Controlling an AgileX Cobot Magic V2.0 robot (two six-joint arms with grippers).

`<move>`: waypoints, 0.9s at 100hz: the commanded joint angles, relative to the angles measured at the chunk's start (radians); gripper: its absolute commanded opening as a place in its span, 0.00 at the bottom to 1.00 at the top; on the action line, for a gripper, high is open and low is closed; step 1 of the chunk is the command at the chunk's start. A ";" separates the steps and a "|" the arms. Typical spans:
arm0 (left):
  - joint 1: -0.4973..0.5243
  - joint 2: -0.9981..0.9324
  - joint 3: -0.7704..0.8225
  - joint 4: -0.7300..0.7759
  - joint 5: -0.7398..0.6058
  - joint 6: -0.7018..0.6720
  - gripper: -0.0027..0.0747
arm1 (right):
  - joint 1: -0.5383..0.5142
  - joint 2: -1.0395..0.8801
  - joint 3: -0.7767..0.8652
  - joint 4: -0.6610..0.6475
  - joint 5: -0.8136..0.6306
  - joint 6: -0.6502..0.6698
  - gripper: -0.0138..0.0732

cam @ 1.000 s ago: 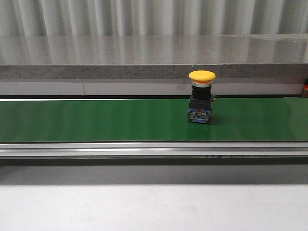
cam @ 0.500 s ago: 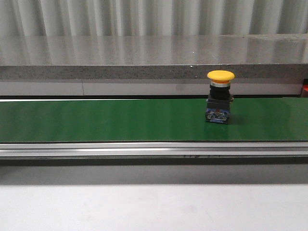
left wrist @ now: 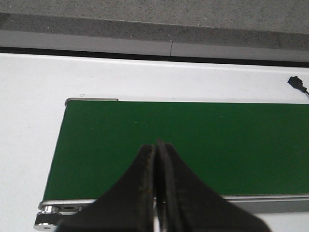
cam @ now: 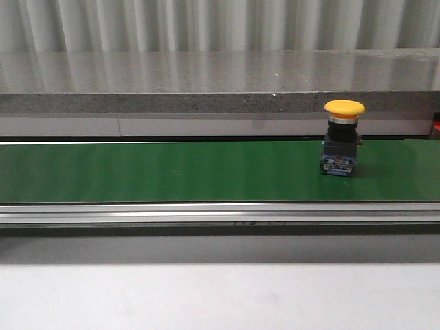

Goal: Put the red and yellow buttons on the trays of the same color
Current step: 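Move the right gripper to the yellow button at the belt end and grasp it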

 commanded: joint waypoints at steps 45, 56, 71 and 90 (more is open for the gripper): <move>-0.011 -0.002 -0.026 -0.013 -0.066 0.002 0.01 | 0.271 -0.142 0.318 0.064 0.032 -0.088 0.78; -0.011 -0.002 -0.026 -0.013 -0.066 0.002 0.01 | 0.303 -0.136 0.349 0.096 -0.007 -0.116 0.78; -0.011 -0.002 -0.026 -0.015 -0.066 0.002 0.01 | 0.316 -0.108 0.352 0.122 -0.084 -0.116 0.78; -0.011 -0.002 -0.026 -0.015 -0.066 0.002 0.01 | 0.318 -0.056 0.352 0.162 -0.162 -0.133 0.78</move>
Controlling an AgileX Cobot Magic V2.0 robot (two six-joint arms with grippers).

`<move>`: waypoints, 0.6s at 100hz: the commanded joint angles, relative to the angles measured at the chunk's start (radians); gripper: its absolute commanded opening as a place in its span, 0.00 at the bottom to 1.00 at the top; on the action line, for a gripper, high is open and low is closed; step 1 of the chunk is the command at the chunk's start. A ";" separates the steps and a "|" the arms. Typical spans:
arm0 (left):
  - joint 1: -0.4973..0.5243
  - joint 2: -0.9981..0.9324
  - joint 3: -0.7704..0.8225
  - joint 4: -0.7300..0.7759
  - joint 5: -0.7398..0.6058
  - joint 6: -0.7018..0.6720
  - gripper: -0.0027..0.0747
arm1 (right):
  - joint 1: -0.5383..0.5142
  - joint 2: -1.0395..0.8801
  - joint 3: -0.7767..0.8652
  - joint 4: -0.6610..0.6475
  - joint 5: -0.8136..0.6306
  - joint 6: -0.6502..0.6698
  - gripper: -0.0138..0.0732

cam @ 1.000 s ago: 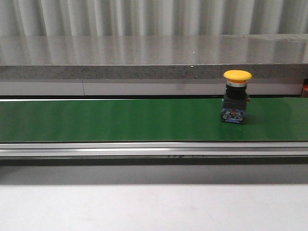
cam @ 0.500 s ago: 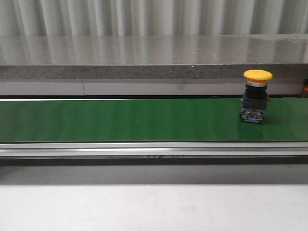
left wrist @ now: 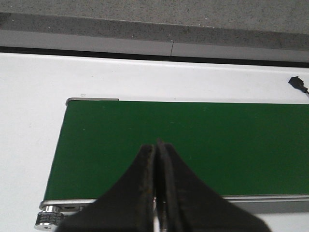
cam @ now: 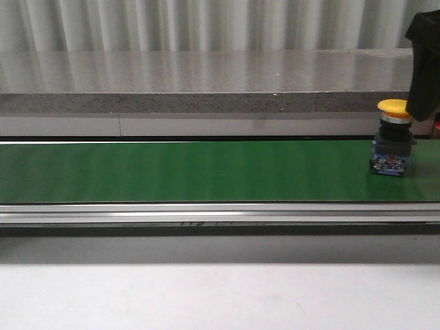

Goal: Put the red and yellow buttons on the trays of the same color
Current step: 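Move the right gripper to the yellow button at the belt end and grasp it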

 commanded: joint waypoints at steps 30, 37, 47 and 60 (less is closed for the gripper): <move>-0.011 -0.002 -0.026 -0.015 -0.066 0.002 0.01 | 0.002 0.080 -0.022 0.038 -0.184 -0.022 0.74; -0.011 -0.002 -0.026 -0.015 -0.066 0.002 0.01 | 0.002 0.088 -0.022 0.038 -0.181 -0.021 0.62; -0.011 -0.002 -0.026 -0.015 -0.066 0.002 0.01 | 0.001 0.086 -0.022 0.038 -0.169 -0.015 0.40; -0.011 -0.002 -0.026 -0.015 -0.066 0.002 0.01 | 0.001 0.066 -0.022 0.038 -0.130 -0.009 0.27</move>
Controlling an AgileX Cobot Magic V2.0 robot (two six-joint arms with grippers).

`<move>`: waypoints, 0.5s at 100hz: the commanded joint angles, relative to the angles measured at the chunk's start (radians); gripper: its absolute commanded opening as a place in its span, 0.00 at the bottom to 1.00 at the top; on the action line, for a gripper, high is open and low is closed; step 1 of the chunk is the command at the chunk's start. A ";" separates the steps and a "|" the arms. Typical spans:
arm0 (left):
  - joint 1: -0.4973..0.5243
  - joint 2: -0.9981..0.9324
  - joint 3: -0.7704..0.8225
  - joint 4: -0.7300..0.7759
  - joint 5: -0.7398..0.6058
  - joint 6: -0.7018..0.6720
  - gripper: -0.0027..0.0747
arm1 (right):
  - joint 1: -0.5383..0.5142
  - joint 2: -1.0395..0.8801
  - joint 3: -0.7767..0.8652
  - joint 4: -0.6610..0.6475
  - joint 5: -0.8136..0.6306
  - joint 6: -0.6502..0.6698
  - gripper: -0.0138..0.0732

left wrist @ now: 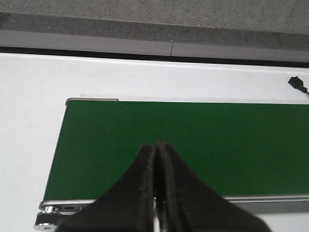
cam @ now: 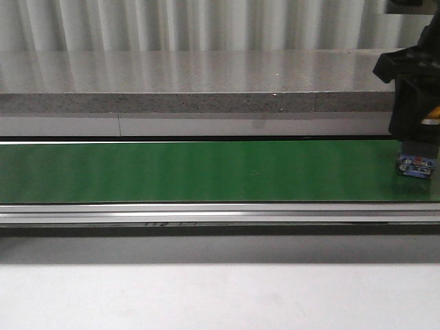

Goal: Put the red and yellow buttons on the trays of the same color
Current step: 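Move the right gripper to the yellow button at the belt end and grasp it, then carry the yellow button with the right gripper and release it in the yellow tray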

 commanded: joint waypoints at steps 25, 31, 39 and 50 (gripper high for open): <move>-0.011 -0.002 -0.026 -0.015 -0.066 0.002 0.01 | -0.096 -0.172 -0.022 -0.018 0.091 0.081 0.27; -0.011 -0.002 -0.026 -0.015 -0.066 0.002 0.01 | -0.152 -0.207 -0.022 -0.060 0.121 0.118 0.27; -0.011 -0.002 -0.026 -0.015 -0.066 0.002 0.01 | -0.236 -0.246 -0.014 -0.137 0.148 0.186 0.27; -0.011 -0.002 -0.026 -0.015 -0.066 0.002 0.01 | -0.372 -0.301 0.021 -0.250 0.167 0.324 0.27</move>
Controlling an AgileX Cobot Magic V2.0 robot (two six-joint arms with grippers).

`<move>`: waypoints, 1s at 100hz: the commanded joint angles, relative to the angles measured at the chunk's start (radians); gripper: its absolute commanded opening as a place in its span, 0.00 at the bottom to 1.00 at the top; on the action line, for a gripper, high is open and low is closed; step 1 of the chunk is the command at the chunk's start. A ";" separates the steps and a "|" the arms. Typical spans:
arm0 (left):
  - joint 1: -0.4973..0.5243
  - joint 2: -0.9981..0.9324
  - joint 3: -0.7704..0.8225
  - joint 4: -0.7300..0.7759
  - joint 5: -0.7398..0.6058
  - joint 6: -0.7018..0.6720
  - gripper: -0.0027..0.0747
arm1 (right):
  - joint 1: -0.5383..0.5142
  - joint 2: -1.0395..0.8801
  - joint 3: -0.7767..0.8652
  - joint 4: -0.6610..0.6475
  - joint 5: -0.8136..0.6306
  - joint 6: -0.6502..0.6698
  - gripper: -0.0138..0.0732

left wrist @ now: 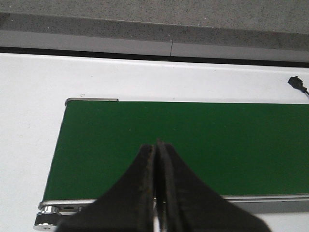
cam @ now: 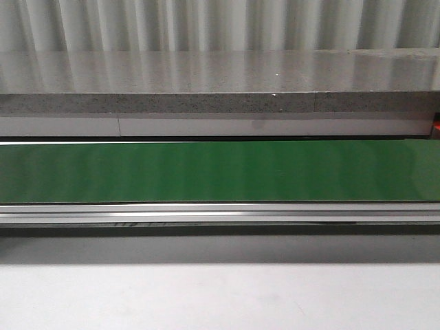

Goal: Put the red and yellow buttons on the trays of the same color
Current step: 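Carry the yellow button with the right gripper and release it in the yellow tray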

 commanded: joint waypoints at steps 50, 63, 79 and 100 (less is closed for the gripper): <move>-0.011 -0.002 -0.026 -0.015 -0.066 0.002 0.01 | -0.334 -0.151 0.193 -0.345 -0.115 0.378 0.27; -0.011 -0.002 -0.026 -0.015 -0.066 0.002 0.01 | -0.378 -0.129 0.196 -0.368 -0.134 0.415 0.27; -0.011 -0.002 -0.026 -0.015 -0.066 0.002 0.01 | -0.416 -0.075 0.196 -0.365 -0.173 0.432 0.27; -0.011 -0.002 -0.026 -0.015 -0.066 0.002 0.01 | -0.416 0.051 0.196 -0.343 -0.254 0.443 0.27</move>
